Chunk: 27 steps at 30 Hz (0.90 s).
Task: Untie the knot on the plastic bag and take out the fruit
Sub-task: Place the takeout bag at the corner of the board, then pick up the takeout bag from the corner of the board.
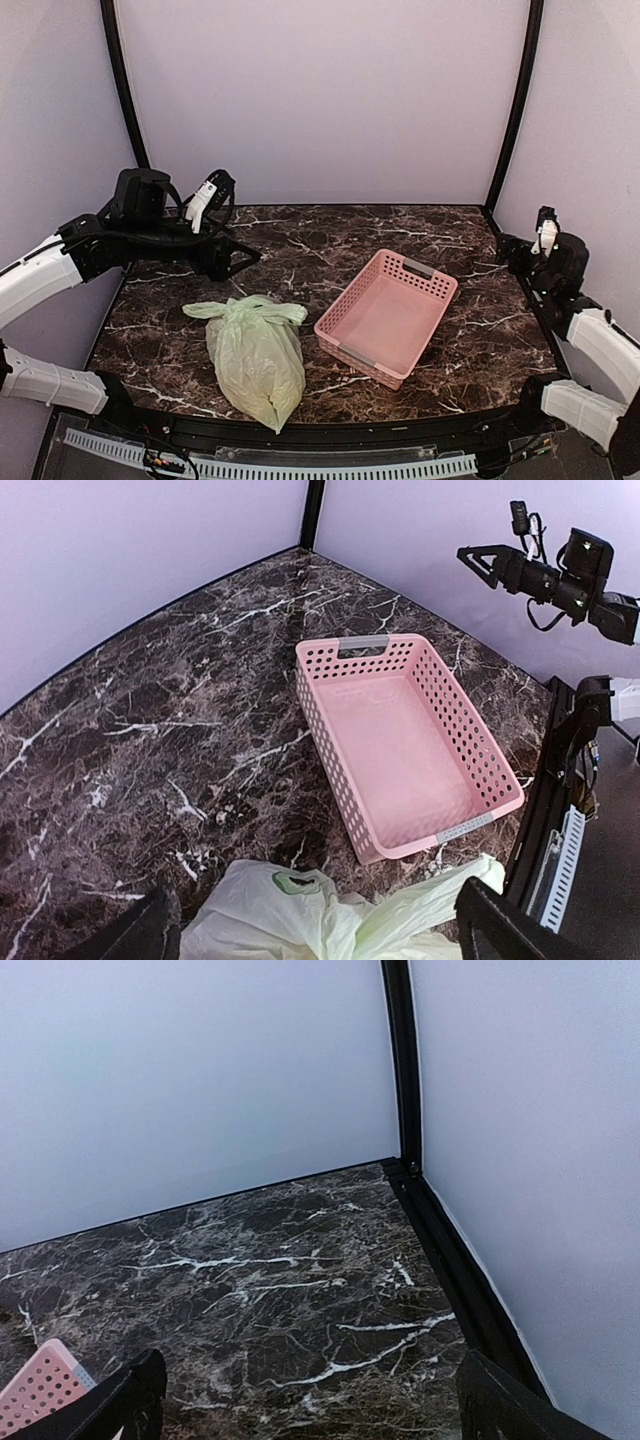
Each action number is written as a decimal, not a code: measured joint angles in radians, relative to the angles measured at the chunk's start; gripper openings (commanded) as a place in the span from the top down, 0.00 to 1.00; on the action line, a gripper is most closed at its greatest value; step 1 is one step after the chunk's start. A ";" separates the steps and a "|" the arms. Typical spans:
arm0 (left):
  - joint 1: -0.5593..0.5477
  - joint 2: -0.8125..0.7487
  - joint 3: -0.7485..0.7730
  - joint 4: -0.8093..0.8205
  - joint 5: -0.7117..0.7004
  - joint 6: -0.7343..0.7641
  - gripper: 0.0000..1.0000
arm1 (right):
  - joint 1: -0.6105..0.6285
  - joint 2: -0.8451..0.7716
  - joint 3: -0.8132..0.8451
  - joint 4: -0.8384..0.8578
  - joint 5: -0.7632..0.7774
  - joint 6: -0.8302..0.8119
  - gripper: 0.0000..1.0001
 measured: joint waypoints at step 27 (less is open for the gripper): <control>0.388 0.118 -0.034 -0.052 -0.043 -0.024 0.06 | 0.919 0.478 0.572 -0.320 0.066 0.104 0.07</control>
